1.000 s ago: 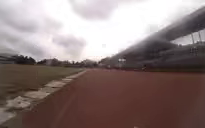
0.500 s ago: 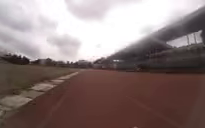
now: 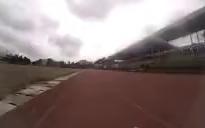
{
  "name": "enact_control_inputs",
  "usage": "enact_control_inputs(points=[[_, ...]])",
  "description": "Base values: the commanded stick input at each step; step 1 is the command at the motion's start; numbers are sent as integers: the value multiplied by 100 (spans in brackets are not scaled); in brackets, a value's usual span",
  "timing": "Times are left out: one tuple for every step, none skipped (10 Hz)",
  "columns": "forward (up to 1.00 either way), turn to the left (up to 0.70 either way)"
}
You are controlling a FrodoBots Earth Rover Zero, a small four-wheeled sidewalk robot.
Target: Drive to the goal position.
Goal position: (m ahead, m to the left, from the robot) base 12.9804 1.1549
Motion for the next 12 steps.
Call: enact_control_inputs(points=[[100,0],[100,3],[100,10],[100,38],[100,34],[100,0],[100,0],[100,0],[100,0],[100,0],[100,0],[100,0]])
